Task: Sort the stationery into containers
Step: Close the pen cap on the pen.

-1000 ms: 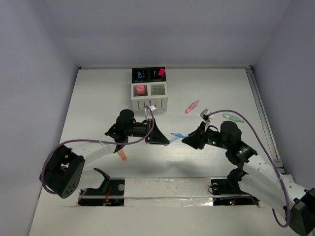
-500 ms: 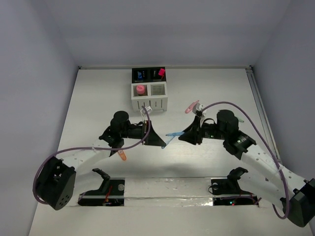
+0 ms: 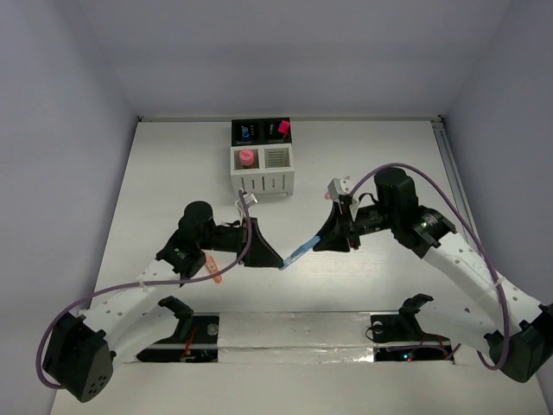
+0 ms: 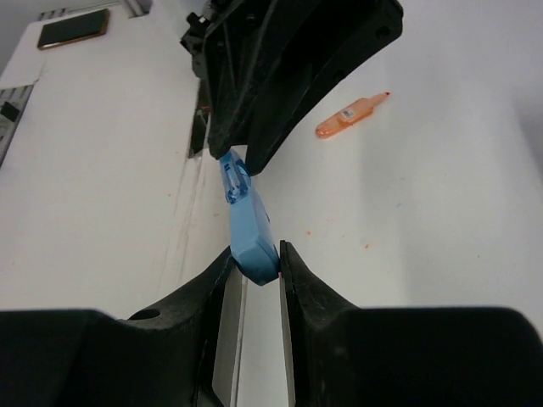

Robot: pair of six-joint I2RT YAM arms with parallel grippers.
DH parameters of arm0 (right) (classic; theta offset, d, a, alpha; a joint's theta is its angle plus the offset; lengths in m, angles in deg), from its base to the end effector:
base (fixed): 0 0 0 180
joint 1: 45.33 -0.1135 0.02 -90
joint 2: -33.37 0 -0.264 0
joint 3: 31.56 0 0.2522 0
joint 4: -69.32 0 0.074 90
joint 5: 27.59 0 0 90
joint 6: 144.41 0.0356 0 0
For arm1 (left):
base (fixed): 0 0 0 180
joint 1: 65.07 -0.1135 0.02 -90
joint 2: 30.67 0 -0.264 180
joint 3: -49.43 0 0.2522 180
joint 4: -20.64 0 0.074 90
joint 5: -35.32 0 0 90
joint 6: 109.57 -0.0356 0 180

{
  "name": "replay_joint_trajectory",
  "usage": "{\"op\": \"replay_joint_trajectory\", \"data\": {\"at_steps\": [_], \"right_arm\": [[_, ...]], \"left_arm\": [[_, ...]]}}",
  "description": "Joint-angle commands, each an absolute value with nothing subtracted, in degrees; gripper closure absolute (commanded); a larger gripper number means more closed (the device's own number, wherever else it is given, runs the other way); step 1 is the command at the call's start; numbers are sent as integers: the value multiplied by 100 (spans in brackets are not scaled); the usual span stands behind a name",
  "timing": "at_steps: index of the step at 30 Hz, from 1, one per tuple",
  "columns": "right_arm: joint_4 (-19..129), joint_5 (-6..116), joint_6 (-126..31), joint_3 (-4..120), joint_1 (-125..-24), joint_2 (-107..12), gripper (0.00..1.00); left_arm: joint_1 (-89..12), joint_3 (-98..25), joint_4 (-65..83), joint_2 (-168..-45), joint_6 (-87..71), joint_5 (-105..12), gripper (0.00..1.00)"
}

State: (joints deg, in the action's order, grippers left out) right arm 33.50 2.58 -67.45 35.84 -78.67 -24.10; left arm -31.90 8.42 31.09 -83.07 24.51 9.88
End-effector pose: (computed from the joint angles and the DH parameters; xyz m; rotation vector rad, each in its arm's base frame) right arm 0.1578 0.1406 0.3394 -1.3610 1.4593 1.2705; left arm 0.1460 -0.1338 0.2714 0.8701 1.7527 -1.8408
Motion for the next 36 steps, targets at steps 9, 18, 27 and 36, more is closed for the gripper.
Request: {"op": "replay_joint_trajectory", "data": {"at_steps": [9,18,27,36], "right_arm": [[2972,-860,-7339,4530,-7767,-2894,100],[3402,-500,-7006,4381,-7767,-2833,100],[5018,194,-5670,3766,-7767,-2622,100],[5434,879,-4536,3370,-7767,-2499,100]], "left_arm": [[-3185,1000,2217,-7857,2227,1080,100],[-3185,1193,2798,-7506,2526,1133,77],[-3185,1729,4471,-7040,3436,563,35],[-3185,2169,5355,-6767,3484,-1353,23]]}}
